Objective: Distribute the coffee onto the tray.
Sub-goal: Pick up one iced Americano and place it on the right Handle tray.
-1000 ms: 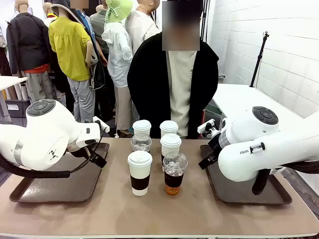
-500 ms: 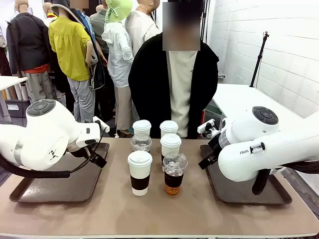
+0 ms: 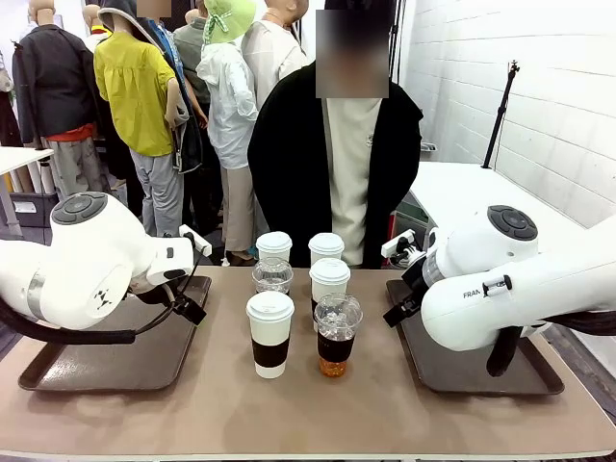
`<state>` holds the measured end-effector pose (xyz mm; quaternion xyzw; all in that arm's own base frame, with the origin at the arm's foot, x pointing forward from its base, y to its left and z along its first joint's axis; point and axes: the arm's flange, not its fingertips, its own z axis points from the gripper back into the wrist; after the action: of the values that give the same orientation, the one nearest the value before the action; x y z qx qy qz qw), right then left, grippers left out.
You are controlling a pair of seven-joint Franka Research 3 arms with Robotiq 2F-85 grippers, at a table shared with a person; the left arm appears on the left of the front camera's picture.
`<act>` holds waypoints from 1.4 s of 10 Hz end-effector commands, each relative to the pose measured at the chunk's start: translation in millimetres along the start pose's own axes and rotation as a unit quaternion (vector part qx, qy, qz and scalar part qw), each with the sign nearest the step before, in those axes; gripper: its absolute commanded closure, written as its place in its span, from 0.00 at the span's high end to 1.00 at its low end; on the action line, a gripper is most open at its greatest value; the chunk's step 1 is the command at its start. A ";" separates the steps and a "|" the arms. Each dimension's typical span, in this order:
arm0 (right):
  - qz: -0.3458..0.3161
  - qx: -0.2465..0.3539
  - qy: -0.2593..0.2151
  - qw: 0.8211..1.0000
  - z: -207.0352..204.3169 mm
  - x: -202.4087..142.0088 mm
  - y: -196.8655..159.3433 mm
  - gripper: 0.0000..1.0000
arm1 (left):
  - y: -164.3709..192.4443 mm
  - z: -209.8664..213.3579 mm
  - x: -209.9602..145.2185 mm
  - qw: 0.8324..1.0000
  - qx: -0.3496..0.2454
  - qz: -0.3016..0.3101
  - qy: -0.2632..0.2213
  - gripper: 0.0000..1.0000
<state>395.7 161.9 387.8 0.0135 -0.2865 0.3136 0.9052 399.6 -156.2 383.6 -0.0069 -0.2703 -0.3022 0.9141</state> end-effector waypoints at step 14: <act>0.059 0.111 -0.095 0.988 126.2 16.2 -30.8 1.00 | 23.3 124.1 59.4 0.991 -0.065 -0.066 -0.098 1.00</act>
<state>370.6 142.7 514.2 0.1045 -0.3439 0.3720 0.8558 395.0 -168.0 521.7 -0.0480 -0.3420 -0.3484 0.8714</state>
